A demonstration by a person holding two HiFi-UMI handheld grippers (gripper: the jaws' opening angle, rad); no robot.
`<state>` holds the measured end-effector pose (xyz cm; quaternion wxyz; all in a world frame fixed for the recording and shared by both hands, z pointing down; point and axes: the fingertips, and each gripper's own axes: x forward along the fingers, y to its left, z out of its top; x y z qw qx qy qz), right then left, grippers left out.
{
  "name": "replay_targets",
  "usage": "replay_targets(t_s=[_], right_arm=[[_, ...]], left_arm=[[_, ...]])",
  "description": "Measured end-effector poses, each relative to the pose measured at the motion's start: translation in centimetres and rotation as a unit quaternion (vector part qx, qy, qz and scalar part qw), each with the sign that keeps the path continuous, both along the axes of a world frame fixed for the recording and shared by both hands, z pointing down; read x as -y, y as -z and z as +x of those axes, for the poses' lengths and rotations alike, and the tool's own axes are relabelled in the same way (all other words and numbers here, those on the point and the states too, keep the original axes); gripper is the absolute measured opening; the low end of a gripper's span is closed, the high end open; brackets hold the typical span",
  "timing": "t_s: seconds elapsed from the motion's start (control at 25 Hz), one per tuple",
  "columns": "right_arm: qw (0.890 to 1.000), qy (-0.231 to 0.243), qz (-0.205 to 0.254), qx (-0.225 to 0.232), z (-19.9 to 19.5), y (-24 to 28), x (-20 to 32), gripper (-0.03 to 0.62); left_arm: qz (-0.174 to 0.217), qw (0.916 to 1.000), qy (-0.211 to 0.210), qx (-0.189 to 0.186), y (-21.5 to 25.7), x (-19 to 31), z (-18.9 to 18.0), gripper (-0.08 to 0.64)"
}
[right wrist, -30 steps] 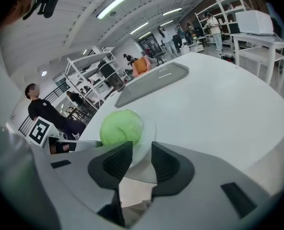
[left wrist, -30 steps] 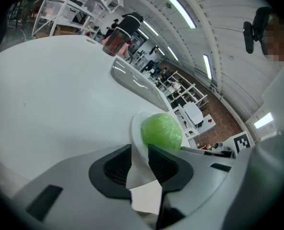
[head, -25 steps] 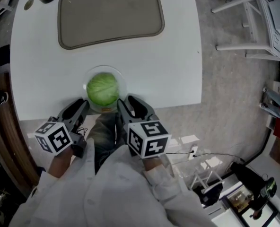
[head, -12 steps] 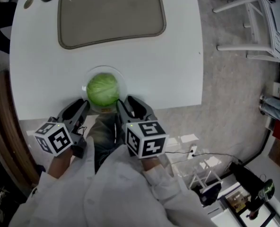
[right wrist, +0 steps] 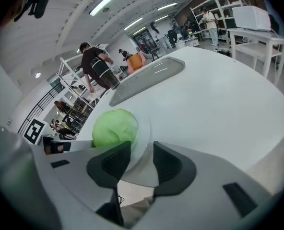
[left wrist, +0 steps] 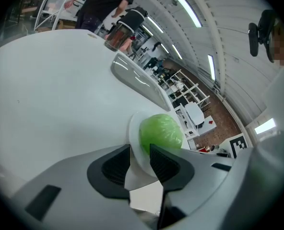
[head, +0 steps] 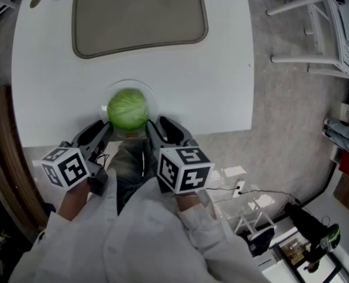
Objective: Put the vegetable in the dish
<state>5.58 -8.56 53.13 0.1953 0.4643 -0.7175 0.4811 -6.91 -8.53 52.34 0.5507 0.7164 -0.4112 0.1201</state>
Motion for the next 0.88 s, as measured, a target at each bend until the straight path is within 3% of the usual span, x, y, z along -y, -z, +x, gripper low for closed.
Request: replay_targets(t_s=[0.88], right_arm=[[1.0, 0.008, 0.001, 0.004, -0.76, 0.08, 0.04, 0.127]], left_arm=[[0.02, 0.9994, 0.025, 0.011, 0.22, 0.27, -0.37, 0.11]])
